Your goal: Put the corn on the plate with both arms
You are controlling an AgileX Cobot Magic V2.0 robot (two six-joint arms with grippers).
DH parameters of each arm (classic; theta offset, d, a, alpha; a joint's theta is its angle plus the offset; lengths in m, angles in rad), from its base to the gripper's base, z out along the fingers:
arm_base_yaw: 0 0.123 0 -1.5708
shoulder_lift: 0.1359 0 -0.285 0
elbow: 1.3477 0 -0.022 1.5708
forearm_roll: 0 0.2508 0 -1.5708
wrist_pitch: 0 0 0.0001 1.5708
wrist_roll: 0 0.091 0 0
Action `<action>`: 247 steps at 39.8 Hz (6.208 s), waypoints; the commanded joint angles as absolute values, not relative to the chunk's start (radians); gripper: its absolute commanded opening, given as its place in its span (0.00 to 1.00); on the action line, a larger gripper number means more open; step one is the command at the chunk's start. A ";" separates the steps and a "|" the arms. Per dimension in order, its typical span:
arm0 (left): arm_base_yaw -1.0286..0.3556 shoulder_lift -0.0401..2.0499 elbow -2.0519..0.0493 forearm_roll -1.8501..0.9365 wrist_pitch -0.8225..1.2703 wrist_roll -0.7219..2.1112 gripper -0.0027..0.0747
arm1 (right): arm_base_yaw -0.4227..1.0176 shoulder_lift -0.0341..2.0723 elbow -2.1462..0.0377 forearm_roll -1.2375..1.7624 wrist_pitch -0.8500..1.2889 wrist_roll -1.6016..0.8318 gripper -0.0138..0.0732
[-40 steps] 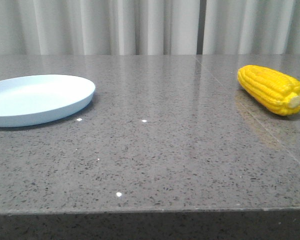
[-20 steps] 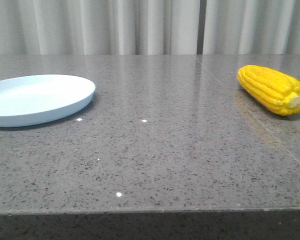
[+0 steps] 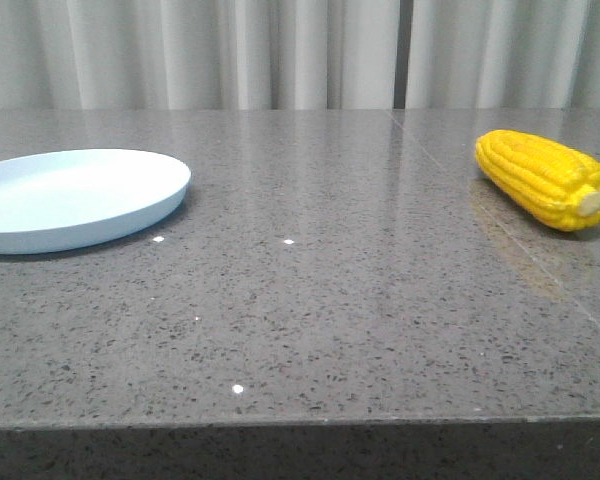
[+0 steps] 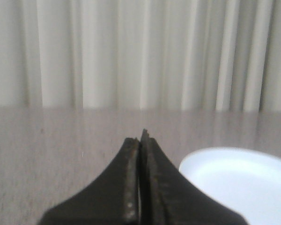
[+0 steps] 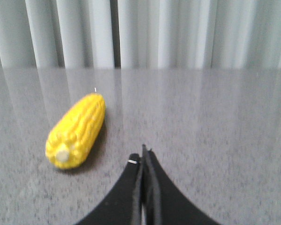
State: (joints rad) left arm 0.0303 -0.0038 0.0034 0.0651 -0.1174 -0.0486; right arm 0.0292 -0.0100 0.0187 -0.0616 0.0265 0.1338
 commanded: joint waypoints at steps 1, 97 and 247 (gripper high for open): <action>0.030 -0.025 -0.043 0.065 -0.280 -0.053 0.01 | 0.024 -0.027 -0.081 -0.072 -0.081 0.128 0.08; -0.136 1.528 -1.221 0.048 0.944 -0.049 0.79 | 0.023 0.349 -0.606 -0.073 0.409 0.128 0.90; -0.193 0.474 -0.565 0.026 0.279 0.000 0.01 | 0.023 0.349 -0.606 -0.073 0.409 0.128 0.90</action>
